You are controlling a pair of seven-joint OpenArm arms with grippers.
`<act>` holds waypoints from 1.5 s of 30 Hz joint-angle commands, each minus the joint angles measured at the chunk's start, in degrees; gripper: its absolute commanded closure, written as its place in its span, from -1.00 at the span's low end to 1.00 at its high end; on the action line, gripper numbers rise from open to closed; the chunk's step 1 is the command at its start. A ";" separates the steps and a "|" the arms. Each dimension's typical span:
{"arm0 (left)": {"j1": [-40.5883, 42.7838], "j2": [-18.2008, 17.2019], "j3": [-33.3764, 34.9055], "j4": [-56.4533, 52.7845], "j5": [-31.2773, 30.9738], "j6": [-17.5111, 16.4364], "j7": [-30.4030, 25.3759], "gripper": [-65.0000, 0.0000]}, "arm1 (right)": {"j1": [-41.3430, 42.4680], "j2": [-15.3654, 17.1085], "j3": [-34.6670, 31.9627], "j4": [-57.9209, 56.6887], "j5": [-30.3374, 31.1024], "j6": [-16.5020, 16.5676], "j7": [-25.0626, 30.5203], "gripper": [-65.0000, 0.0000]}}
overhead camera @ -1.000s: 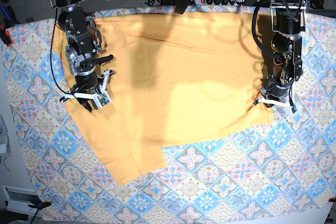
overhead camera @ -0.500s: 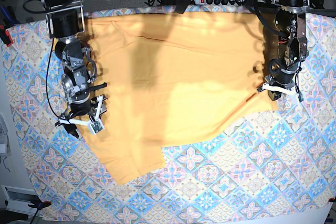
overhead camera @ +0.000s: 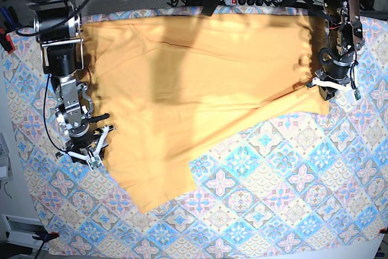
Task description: Fold the T-shirt properly
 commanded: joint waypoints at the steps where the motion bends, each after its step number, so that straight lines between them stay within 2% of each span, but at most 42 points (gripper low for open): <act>1: -0.29 -1.09 -0.50 0.98 -0.02 -0.38 -1.50 1.00 | 2.16 0.59 0.27 0.09 1.60 1.91 1.26 0.28; 5: 0.68 -2.15 -0.41 0.98 -0.02 -0.38 -1.68 1.00 | 3.13 1.55 0.01 -0.35 4.76 7.45 1.00 0.27; 11: 1.03 -2.15 -0.41 0.98 4.11 -0.38 -1.68 1.00 | 3.74 2.26 -0.17 -0.35 4.85 7.71 1.18 0.27; 14: 2.17 -2.06 -0.41 1.15 6.05 -0.38 -1.68 1.00 | 5.06 2.26 -0.17 -0.53 5.02 7.71 0.91 0.19; 21: 3.84 -2.41 -0.41 1.86 6.40 -0.47 -1.68 1.00 | 5.06 2.26 -0.26 -0.53 5.02 7.71 0.91 0.13; 23: 4.02 -3.90 -0.06 1.68 6.40 -0.47 -1.68 1.00 | 5.06 2.26 -0.26 -1.05 5.02 7.71 0.91 0.13; 27: 4.99 -4.43 -0.06 1.68 6.49 -0.47 -1.68 1.00 | 5.06 2.08 -0.34 -5.01 4.94 7.80 1.44 0.13; 28: 4.99 -4.52 -0.06 1.68 6.49 -0.47 -1.68 1.00 | 5.06 1.91 -0.34 -5.89 4.94 8.24 1.44 0.13; 32: 5.07 -5.22 0.55 1.68 9.48 -0.47 -1.68 1.00 | 5.15 0.94 -0.34 -7.03 4.94 13.34 2.14 0.14; 42: 4.99 -4.08 1.17 1.86 10.53 -0.47 -1.77 1.00 | 6.12 0.24 -0.26 -8.35 4.94 13.69 2.23 0.14; 45: 5.07 -3.99 1.26 1.94 10.36 -0.47 -1.77 1.00 | 7.79 0.24 -0.26 -12.66 4.94 13.69 4.87 0.14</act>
